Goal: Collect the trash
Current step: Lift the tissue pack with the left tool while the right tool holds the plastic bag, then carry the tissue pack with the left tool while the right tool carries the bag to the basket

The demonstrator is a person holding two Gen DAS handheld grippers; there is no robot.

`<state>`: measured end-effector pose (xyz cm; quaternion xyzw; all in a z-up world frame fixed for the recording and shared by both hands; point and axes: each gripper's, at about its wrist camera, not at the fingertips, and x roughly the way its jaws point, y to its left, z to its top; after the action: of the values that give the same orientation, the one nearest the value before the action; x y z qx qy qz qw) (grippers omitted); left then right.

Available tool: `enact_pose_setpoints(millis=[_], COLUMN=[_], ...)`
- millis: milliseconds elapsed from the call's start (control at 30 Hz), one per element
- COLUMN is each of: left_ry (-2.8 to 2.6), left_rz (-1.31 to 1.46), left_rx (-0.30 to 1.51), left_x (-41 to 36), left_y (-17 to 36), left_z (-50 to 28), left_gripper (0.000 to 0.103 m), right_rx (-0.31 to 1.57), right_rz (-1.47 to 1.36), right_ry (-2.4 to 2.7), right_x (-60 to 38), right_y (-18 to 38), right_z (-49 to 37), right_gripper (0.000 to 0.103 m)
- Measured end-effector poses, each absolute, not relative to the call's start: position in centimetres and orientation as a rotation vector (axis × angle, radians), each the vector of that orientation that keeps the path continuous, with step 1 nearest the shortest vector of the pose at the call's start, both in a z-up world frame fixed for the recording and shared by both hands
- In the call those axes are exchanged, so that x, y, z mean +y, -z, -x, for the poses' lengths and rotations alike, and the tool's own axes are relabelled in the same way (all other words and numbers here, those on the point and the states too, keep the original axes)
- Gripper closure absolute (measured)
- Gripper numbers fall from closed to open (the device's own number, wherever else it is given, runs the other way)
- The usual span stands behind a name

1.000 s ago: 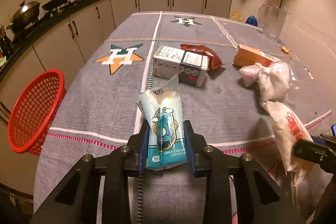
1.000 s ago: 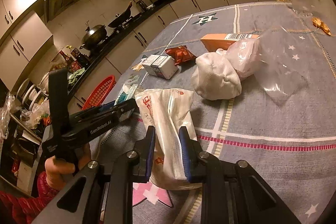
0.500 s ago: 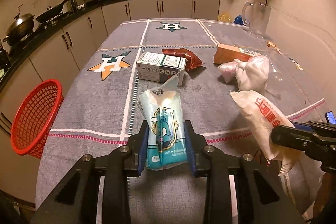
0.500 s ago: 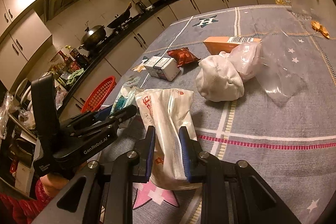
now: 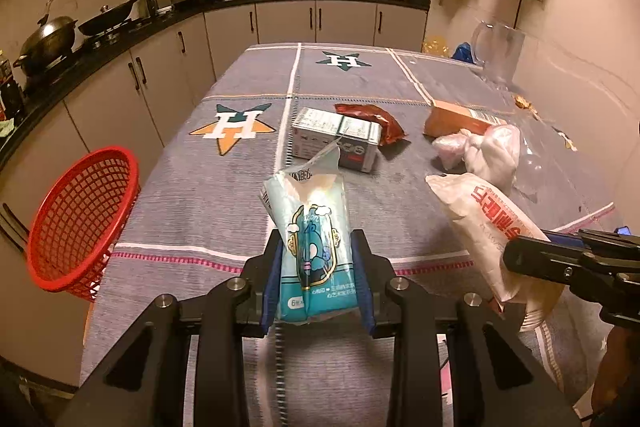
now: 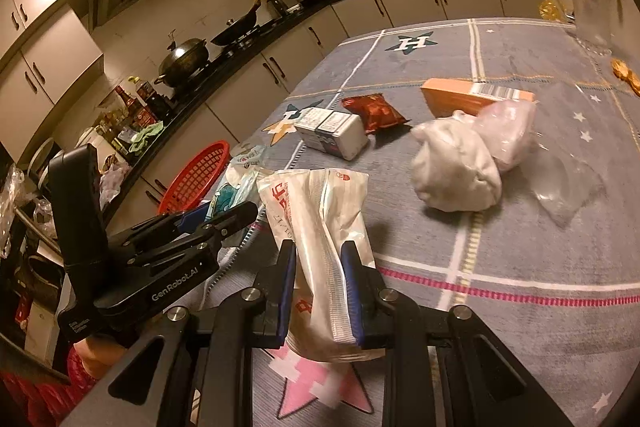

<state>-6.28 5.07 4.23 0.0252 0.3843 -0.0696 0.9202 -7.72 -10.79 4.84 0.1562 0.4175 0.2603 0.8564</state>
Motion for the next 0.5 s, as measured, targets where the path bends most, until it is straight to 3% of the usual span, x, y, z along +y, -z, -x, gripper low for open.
enact_pose_setpoints(millis=[500], left_ry=[0.059], left_rz=[0.026], left_rx=[0.763], left_x=[10.9], left_y=[-5.1], left_z=[6.3], left_gripper=[0.072], right_rx=[0.896], right_rz=[-0.272], right_ry=[-0.605], right_x=[-6.0], right_y=[-5.8], right_z=[5.9], right_gripper=[0.078])
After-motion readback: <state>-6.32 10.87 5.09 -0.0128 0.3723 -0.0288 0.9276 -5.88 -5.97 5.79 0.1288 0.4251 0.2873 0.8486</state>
